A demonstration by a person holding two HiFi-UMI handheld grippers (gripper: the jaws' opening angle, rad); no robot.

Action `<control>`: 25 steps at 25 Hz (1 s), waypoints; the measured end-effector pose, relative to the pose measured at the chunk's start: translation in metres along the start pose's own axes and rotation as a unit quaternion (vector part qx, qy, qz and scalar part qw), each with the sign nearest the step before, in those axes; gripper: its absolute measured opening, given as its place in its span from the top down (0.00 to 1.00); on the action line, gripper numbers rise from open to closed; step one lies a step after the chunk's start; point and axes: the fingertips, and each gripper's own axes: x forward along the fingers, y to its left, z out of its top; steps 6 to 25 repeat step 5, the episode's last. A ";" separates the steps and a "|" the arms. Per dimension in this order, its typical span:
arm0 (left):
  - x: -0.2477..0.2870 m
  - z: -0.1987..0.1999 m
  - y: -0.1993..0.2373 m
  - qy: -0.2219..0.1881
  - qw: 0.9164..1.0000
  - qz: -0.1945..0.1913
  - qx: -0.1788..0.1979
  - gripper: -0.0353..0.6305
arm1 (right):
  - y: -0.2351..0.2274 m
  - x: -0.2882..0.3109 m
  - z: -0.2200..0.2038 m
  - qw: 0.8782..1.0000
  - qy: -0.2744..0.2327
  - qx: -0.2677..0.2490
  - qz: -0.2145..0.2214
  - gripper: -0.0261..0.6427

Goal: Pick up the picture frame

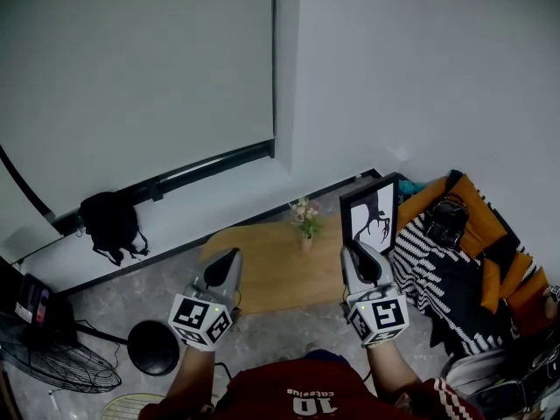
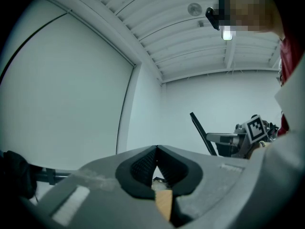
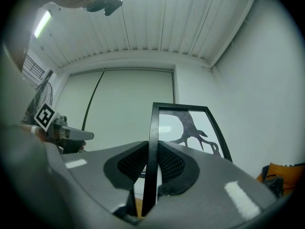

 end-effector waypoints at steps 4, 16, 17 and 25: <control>0.004 0.000 -0.008 -0.001 1.000 -0.003 0.001 0.94 | -0.006 -0.003 0.001 1.000 -0.001 0.004 0.000 0.87; 0.006 0.001 -0.010 -0.002 1.000 -0.005 0.001 0.94 | -0.008 -0.004 0.001 1.000 -0.001 0.004 0.000 0.87; 0.006 0.001 -0.010 -0.002 1.000 -0.005 0.001 0.94 | -0.008 -0.004 0.001 1.000 -0.001 0.004 0.000 0.87; 0.006 0.001 -0.010 -0.002 1.000 -0.005 0.001 0.94 | -0.008 -0.004 0.001 1.000 -0.001 0.004 0.000 0.87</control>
